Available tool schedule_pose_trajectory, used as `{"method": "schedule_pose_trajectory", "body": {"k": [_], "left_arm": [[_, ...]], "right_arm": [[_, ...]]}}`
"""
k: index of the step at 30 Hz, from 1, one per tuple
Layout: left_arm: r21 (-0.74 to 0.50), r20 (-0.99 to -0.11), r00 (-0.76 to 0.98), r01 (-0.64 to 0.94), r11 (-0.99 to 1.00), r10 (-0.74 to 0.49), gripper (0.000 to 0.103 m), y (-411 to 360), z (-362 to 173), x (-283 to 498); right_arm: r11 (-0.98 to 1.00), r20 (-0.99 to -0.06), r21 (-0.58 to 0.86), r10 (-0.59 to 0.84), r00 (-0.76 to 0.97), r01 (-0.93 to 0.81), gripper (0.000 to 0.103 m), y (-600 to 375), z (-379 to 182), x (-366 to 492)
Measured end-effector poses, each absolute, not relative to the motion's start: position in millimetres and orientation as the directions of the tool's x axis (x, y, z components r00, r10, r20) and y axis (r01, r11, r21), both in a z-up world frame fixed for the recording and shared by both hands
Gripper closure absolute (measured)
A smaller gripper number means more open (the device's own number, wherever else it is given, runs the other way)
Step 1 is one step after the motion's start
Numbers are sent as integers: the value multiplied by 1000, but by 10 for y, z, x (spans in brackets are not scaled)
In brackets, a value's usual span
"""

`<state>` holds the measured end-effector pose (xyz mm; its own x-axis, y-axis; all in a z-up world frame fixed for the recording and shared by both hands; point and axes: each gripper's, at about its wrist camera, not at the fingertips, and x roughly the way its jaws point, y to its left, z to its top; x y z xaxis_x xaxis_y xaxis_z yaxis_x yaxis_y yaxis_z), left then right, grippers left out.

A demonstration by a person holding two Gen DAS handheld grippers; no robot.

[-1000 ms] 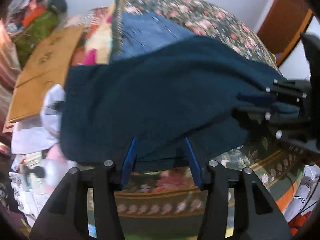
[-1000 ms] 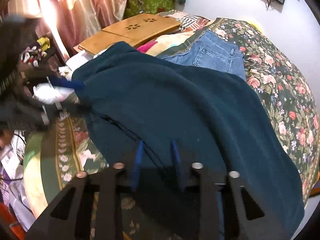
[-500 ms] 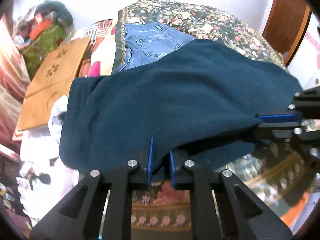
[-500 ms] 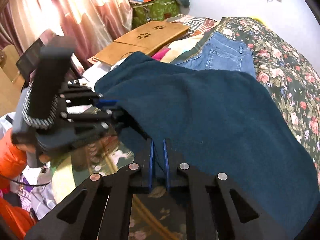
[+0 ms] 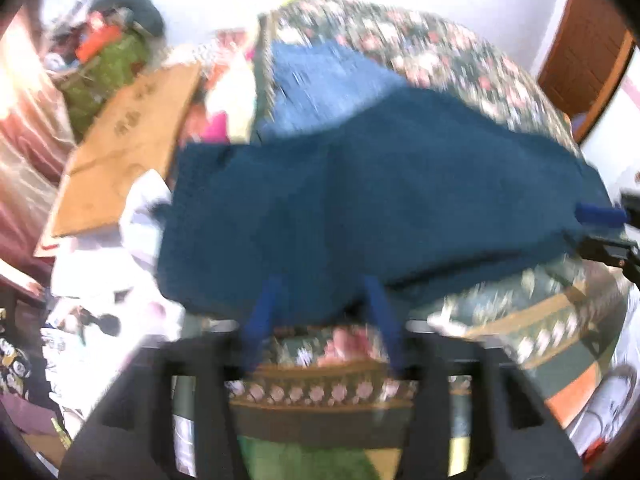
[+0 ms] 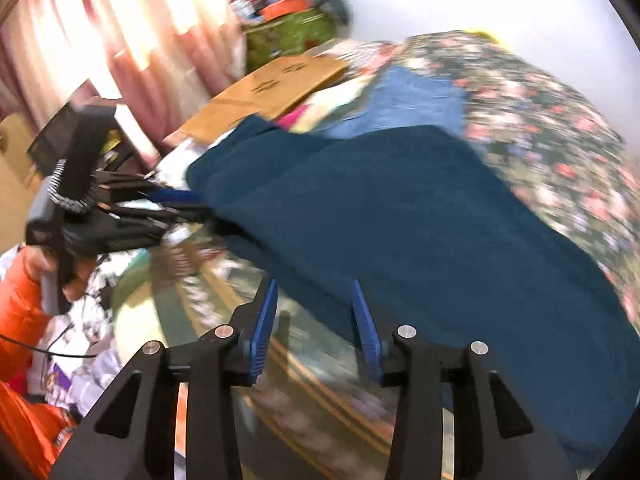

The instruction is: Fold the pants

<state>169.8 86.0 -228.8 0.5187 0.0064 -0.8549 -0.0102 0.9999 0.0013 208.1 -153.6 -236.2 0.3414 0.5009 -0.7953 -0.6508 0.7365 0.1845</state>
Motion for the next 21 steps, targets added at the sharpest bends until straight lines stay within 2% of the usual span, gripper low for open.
{"method": "schedule_pose_trajectory", "body": {"k": [2,6,11,18,21], "left_arm": [[0,-823,567,-39,999,22,19,833,-2137,1731],[-12,-819,573,-54,998,21,19,638,-1982,1997],[-41,-854,521,-47,998,-11,19,244,-2069,2364],[-24,-896,443,30,999,-35,19,-431,-2336,2668],[9,-915,404,80,997,-24,19,-668,-2508,2720]], "right_arm": [[793,-785,202,482,389,-574,66,-1930,-2314,2150],[897,-766,218,402,501,-385,64,-2809,-2251,2263],[967,-767,215,252,590,-134,63,-4003,-2286,2241],[957,-821,201,49,569,207,63,-5330,-2602,2299],[940,-843,171,-14,537,294,63,-5621,-2797,2413]]}}
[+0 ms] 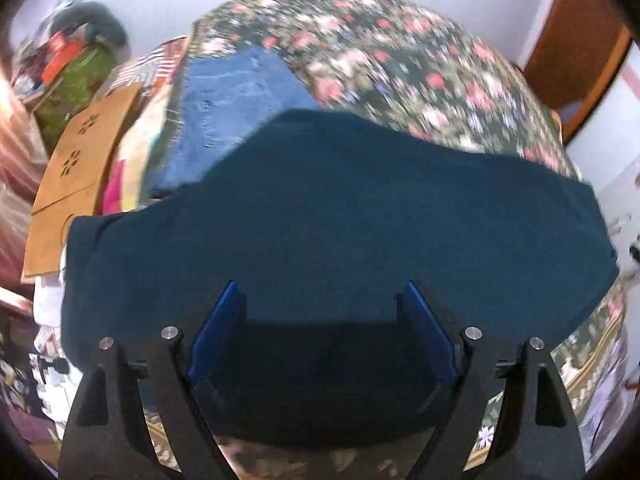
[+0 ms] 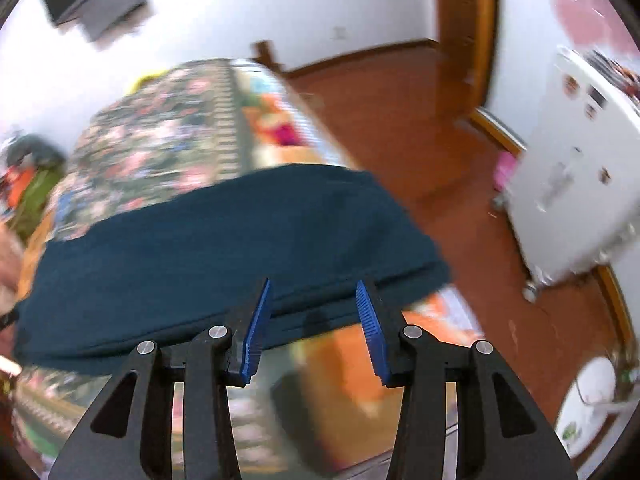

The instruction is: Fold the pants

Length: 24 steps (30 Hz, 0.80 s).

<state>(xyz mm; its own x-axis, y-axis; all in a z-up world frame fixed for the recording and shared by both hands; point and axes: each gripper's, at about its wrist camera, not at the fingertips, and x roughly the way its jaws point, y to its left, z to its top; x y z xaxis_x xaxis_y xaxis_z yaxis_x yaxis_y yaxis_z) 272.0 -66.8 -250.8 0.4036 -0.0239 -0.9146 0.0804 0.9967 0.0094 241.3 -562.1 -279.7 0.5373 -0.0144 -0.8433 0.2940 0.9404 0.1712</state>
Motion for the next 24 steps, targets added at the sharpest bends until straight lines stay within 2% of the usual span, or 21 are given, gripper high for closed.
{"method": "schedule_pose_trajectory", "body": {"k": [1,3,4,8,9,12,17,20,22,23,24], "left_arm": [[13,-923,384,101,995,-27,18,-726,-2574,2730],[36,-921,389,119,992,-13,6,-806,-2654,2725],[53,-916,401,115,992,2,4,-823,-2660,2718],[35,-921,389,110,993,-10,3,-821,-2683,2732],[29,-921,390,107,994,-15,2,-808,-2689,2720],[37,-917,398,103,994,-7,0,-811,-2705,2715],[39,-919,394,104,994,-5,0,-811,-2692,2725],[83,-912,410,118,990,27,0,-865,-2639,2680],[113,-901,433,141,984,42,0,-952,-2579,2646],[121,-896,442,150,981,43,0,-977,-2565,2630],[133,-887,460,167,977,43,0,-1049,-2537,2604]], "right_arm": [[929,-849,185,-13,528,320,63,-5718,-2874,2454],[904,-857,228,10,515,361,63,-5831,-2994,2534],[895,-857,253,30,515,368,63,-5867,-3039,2573],[876,-879,297,96,467,380,65,-5902,-3391,2680],[881,-868,307,104,486,360,73,-5861,-3441,2651],[887,-857,293,80,509,355,88,-5811,-3412,2564],[912,-880,216,27,475,349,89,-5799,-3280,2527],[931,-880,142,-38,473,337,85,-5752,-3079,2437],[931,-863,192,9,505,311,71,-5697,-2933,2335],[927,-852,222,33,522,304,54,-5665,-2882,2289],[919,-831,267,68,551,290,41,-5611,-2792,2212]]}}
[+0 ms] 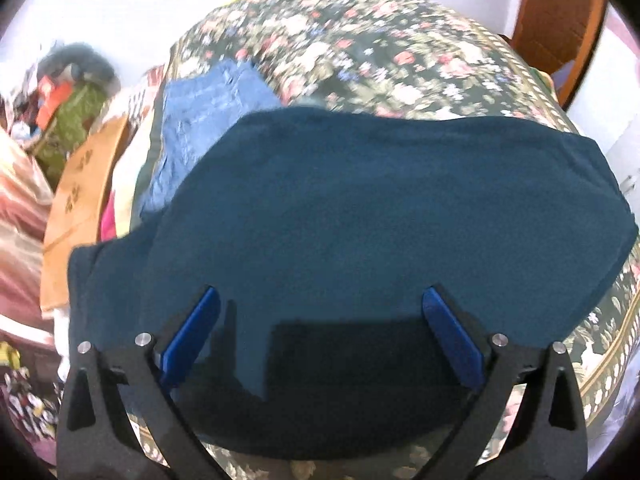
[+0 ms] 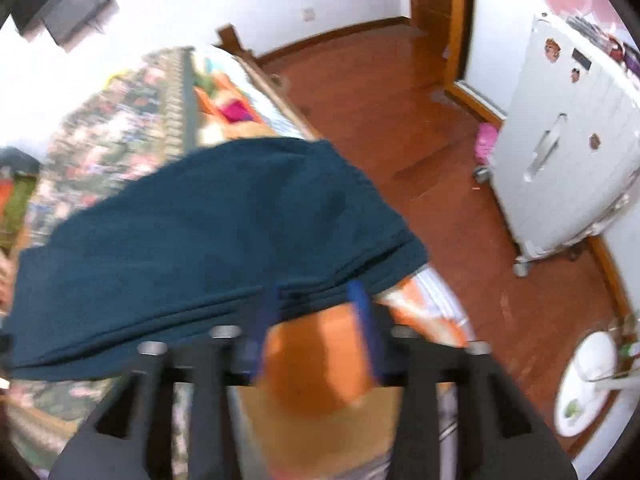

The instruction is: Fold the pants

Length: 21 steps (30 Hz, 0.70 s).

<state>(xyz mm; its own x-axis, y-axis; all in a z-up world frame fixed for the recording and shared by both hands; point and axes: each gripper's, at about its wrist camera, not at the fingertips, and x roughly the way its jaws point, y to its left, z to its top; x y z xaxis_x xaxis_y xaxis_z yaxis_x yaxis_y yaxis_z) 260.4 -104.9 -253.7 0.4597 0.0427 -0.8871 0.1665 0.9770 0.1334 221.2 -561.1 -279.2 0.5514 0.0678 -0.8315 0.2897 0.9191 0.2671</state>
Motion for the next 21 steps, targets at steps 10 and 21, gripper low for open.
{"method": "schedule_pose_trajectory", "body": {"k": [10,21], "left_arm": [[120,-882,470,258,959,-16,0,-1437,-2493,2585],[46,-885,458,274,961,-89,0,-1428,-2525,2656]], "right_arm": [[729,-718,617,368,590,296,38,-5218,-3024,1956],[690,-717,618,297,630,378,38,-5450,-3204,2280]]}}
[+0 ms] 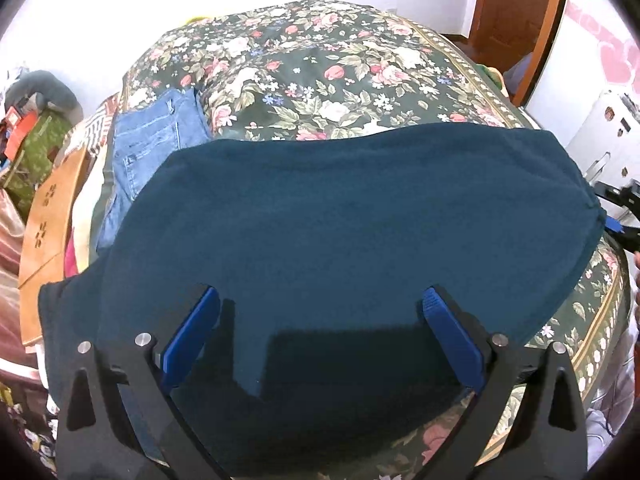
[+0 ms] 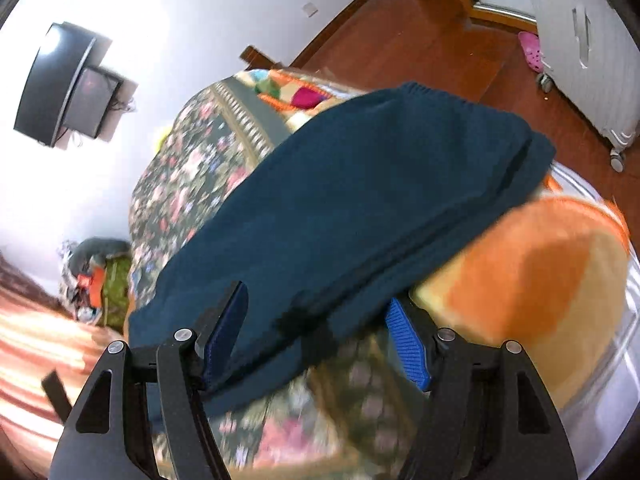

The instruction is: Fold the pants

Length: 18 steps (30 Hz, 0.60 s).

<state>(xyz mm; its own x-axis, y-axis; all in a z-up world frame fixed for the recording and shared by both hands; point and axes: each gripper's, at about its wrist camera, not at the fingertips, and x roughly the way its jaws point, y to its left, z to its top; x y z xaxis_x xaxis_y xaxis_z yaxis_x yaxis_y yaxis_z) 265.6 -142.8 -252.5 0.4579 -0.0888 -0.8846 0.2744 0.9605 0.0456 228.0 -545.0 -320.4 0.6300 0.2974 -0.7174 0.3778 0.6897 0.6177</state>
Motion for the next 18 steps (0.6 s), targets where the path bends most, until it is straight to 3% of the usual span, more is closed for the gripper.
{"method": "schedule_pose_trajectory", "body": {"k": [5,7,9,11,18], "left_arm": [[14,-883,458,248,969,-104,0,-1326,-2515,2684],[18,-881,463,236,971,-97,0,-1275,-2513,2683],[22,-879,469,223,975,-87,0,-1213,-2508,2677],[24,-875,477,212,977,-82,0,-1146,-2491,2671],[19,-853,518,151,988,-63,0,-867,-2348,2589]], "right_arm": [[691,-753,556,184,632,462,42,-5595,-3270,2506],[677,-752,556,162,639,483,53,-5704,-3305,2558],[657,-753,563,160,638,500,80,-5802,-3345,2587],[654,-740,576,162,653,491,87,-5870,-3312,2578],[774,-646,528,98,757,350,91,-5639,-2565,2591]]}}
